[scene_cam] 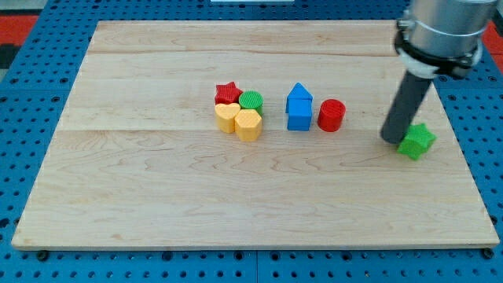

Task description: Slide green star closer to the blue cube

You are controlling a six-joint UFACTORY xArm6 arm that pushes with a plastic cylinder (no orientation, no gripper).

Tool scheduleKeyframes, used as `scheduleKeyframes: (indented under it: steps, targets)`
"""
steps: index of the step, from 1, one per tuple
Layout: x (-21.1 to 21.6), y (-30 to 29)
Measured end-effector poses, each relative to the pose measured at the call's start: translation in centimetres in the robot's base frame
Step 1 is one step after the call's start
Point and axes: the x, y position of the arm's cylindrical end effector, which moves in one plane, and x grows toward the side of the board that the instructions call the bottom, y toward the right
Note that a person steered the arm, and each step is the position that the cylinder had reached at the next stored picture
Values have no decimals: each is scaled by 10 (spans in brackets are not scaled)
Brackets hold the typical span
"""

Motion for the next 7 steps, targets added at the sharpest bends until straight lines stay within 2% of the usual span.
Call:
scheduleKeyframes:
  steps: [1,3,4,6,7]
  targets:
    - [-24,-6]
    - [-71,-64]
    - [-72,-85]
    - [-74,28]
    - [-41,53]
